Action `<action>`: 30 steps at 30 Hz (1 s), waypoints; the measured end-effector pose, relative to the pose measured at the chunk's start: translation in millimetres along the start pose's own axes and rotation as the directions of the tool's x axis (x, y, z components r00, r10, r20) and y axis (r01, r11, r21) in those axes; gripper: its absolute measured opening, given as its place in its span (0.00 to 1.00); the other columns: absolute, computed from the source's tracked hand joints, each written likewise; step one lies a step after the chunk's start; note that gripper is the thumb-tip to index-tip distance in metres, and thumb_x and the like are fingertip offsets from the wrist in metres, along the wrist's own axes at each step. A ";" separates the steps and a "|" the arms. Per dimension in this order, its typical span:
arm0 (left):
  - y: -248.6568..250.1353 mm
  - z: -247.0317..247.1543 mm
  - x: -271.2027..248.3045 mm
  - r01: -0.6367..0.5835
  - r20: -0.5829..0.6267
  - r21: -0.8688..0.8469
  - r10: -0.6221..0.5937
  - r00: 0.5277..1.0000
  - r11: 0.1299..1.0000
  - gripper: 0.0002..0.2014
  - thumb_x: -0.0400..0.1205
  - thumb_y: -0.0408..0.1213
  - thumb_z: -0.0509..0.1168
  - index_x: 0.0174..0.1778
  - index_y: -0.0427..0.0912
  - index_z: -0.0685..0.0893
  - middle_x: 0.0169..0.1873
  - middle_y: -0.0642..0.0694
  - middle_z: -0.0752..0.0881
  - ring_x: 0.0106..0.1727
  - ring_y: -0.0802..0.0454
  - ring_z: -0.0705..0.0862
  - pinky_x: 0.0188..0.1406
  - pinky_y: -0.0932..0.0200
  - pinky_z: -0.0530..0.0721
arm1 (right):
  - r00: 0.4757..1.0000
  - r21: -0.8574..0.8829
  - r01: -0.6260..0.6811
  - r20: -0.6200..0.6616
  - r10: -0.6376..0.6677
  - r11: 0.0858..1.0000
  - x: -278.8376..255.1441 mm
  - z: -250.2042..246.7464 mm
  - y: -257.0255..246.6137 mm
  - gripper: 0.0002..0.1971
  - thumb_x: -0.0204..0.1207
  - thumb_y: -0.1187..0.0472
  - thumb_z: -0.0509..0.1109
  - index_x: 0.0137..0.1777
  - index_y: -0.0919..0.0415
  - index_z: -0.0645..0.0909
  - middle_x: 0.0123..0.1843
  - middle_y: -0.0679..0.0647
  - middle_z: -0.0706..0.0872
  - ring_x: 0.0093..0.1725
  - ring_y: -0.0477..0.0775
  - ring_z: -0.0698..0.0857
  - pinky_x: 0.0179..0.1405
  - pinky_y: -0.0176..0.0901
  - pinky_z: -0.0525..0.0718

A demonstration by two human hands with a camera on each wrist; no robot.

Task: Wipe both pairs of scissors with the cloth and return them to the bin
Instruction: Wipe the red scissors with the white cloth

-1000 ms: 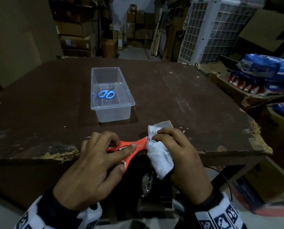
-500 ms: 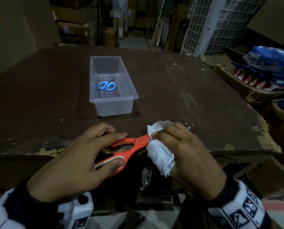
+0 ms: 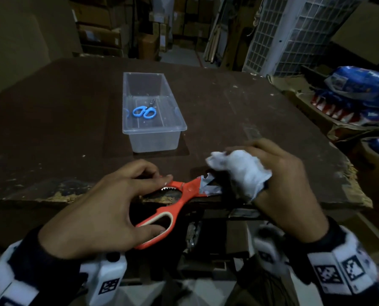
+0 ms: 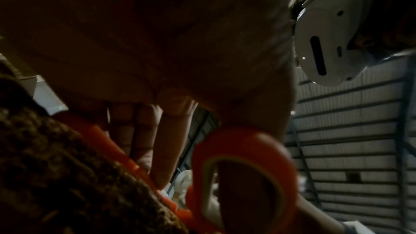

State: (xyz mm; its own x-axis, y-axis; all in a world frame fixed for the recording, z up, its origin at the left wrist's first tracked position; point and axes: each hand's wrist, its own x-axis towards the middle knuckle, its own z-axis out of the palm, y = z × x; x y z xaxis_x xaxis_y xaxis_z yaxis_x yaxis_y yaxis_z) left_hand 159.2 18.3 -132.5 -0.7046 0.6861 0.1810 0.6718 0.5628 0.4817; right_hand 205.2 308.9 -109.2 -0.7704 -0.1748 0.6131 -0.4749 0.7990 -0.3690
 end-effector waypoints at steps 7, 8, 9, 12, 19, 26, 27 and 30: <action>-1.0 2.9 2.0 -0.003 -0.018 -0.009 0.003 1.000 1.000 0.37 0.66 0.60 0.77 0.74 0.61 0.82 0.63 0.65 0.77 0.66 0.67 0.80 0.65 0.73 0.74 | 0.964 -0.222 0.068 0.267 -0.007 0.973 -18.5 38.7 -22.0 0.25 0.58 0.66 0.84 0.58 0.63 0.86 0.52 0.56 0.84 0.51 0.59 0.86 0.46 0.50 0.87; -1.6 2.5 2.3 -0.006 -0.009 -0.005 0.005 1.000 1.000 0.37 0.66 0.61 0.76 0.75 0.61 0.82 0.63 0.65 0.76 0.67 0.67 0.80 0.65 0.73 0.74 | 0.967 -0.225 0.067 0.255 -0.008 0.972 -18.6 35.6 -14.8 0.22 0.60 0.66 0.83 0.56 0.63 0.87 0.50 0.55 0.84 0.49 0.58 0.85 0.44 0.52 0.86; -1.8 2.6 3.0 -0.006 -0.004 0.001 0.006 1.000 1.000 0.37 0.66 0.62 0.76 0.75 0.61 0.82 0.63 0.66 0.76 0.67 0.67 0.80 0.65 0.73 0.74 | 0.966 -0.239 0.064 0.259 0.000 0.969 -18.4 32.4 -9.5 0.21 0.61 0.67 0.83 0.55 0.63 0.87 0.49 0.55 0.84 0.48 0.58 0.84 0.42 0.52 0.86; -1.6 4.0 3.7 0.003 -0.018 0.001 -0.003 1.000 1.000 0.38 0.67 0.64 0.74 0.75 0.60 0.81 0.63 0.67 0.75 0.68 0.69 0.77 0.65 0.76 0.71 | 0.955 -0.291 0.026 0.291 0.063 0.956 -16.3 28.2 6.7 0.16 0.65 0.63 0.81 0.53 0.61 0.87 0.46 0.53 0.81 0.43 0.54 0.82 0.35 0.50 0.84; 1.0 10.4 3.7 0.002 -0.054 -0.003 -0.002 0.999 1.000 0.39 0.67 0.65 0.72 0.77 0.57 0.80 0.62 0.64 0.74 0.69 0.63 0.77 0.68 0.67 0.74 | 0.996 -0.155 -0.045 0.063 0.055 0.987 -7.9 17.0 29.8 0.14 0.73 0.61 0.72 0.29 0.52 0.73 0.28 0.43 0.69 0.36 0.46 0.73 0.31 0.39 0.70; 2.0 10.8 4.2 -0.010 -0.060 0.001 0.010 0.998 1.000 0.38 0.68 0.63 0.73 0.76 0.56 0.81 0.60 0.62 0.75 0.66 0.63 0.78 0.66 0.72 0.72 | 0.989 0.025 -0.048 0.141 0.044 0.999 -21.0 36.8 -12.4 0.06 0.68 0.66 0.69 0.43 0.62 0.86 0.50 0.52 0.80 0.43 0.39 0.79 0.46 0.18 0.72; 1.5 10.4 4.0 -0.010 -0.057 0.001 0.010 0.998 1.000 0.38 0.68 0.64 0.72 0.76 0.56 0.81 0.59 0.62 0.75 0.66 0.62 0.78 0.66 0.73 0.72 | 0.990 0.012 -0.035 0.140 0.033 0.999 -20.4 41.6 -12.8 0.06 0.67 0.68 0.69 0.43 0.63 0.86 0.50 0.52 0.81 0.43 0.38 0.79 0.46 0.17 0.71; 2.2 11.6 4.3 -0.018 -0.072 0.001 0.018 0.997 1.000 0.38 0.68 0.64 0.71 0.76 0.55 0.82 0.58 0.60 0.75 0.65 0.61 0.77 0.65 0.74 0.71 | 0.995 -0.054 -0.018 0.095 0.023 0.998 -10.0 43.5 -6.7 0.07 0.64 0.73 0.74 0.40 0.62 0.87 0.43 0.47 0.80 0.42 0.34 0.75 0.44 0.12 0.67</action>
State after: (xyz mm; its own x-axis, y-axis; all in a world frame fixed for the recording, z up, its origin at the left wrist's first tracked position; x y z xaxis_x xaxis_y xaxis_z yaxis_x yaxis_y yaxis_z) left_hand 160.3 27.8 -140.7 -0.7068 0.6615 0.2507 0.6847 0.5508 0.4773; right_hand 197.5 280.2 -143.2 -0.8183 -0.2103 0.5350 -0.4373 0.8317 -0.3421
